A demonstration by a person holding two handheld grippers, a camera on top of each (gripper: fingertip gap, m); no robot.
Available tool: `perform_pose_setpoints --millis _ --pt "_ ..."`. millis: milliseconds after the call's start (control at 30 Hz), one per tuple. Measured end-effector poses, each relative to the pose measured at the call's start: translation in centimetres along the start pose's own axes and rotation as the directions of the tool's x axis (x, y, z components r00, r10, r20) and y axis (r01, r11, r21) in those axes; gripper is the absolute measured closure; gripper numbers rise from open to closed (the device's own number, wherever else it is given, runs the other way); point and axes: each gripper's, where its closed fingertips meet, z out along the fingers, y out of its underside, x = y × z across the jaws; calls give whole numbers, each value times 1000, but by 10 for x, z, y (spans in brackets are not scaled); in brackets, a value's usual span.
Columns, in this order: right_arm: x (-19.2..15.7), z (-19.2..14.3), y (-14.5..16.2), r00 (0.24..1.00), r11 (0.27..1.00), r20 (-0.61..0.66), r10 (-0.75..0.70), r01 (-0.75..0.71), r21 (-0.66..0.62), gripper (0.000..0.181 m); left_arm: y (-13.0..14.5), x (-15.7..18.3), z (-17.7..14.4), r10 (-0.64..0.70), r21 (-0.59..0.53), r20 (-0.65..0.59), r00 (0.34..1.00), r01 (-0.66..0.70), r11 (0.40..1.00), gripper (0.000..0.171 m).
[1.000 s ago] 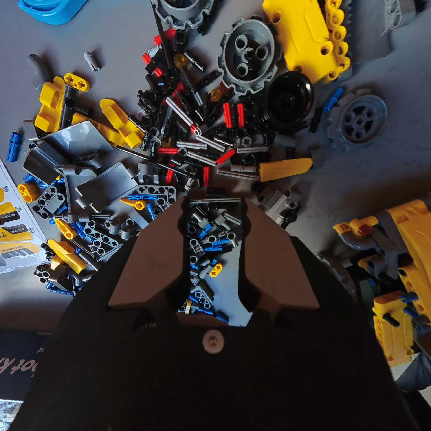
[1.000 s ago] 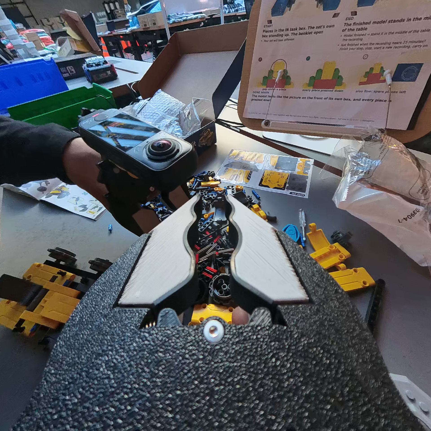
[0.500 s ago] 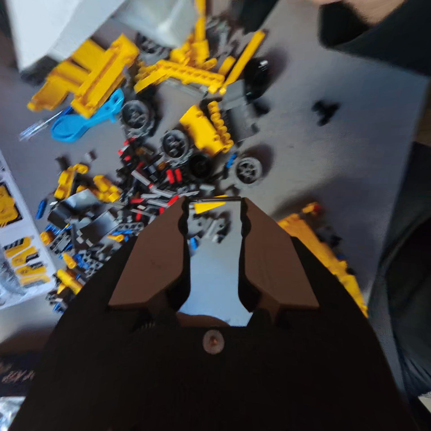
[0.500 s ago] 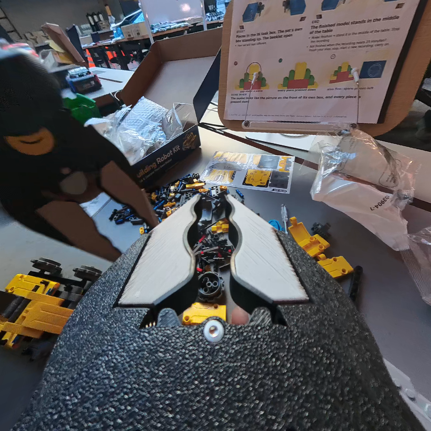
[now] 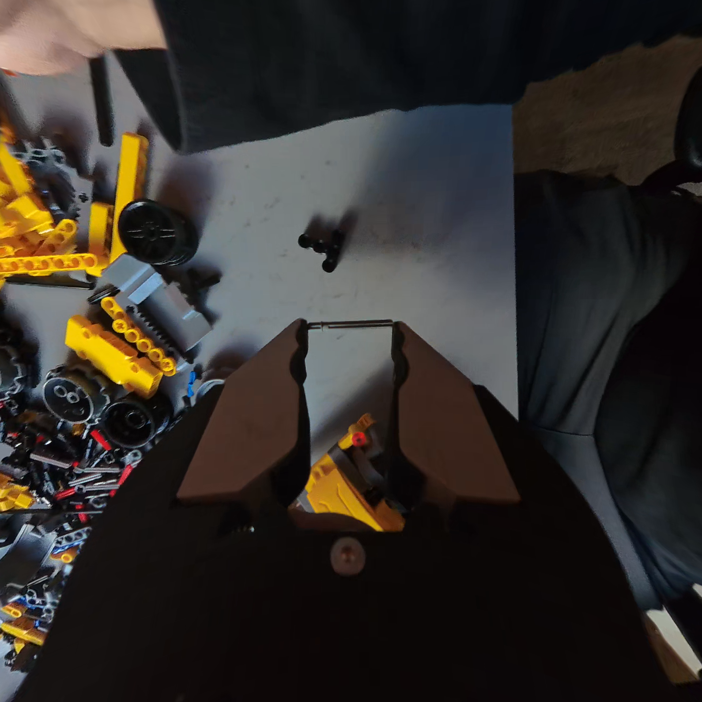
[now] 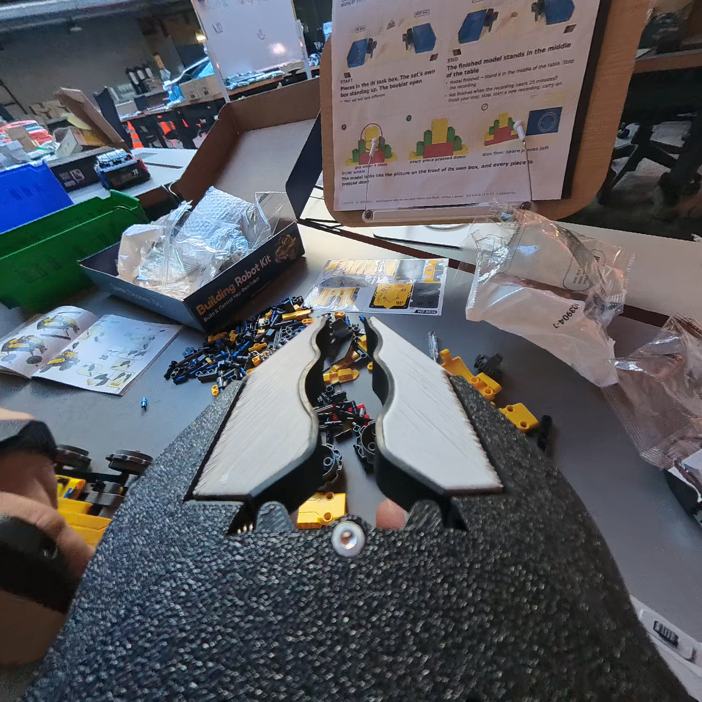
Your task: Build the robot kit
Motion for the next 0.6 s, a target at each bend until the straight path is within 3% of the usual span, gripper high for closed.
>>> perform_pose_setpoints --millis 233,400,500,600 --pt "-2 -8 -10 1000 999 5 -1 1 41 163 7 -6 20 27 -75 66 997 -22 997 131" --pt "1 -5 -4 998 998 -26 -52 53 16 163 4 -6 19 -6 -43 89 996 10 999 123" --pt "15 -8 -1 979 987 -124 -160 163 14 160 4 -6 -3 -67 14 135 989 66 998 121" --pt "24 -21 5 967 978 -178 -185 198 61 160 7 1 -53 -164 172 184 969 132 976 121"
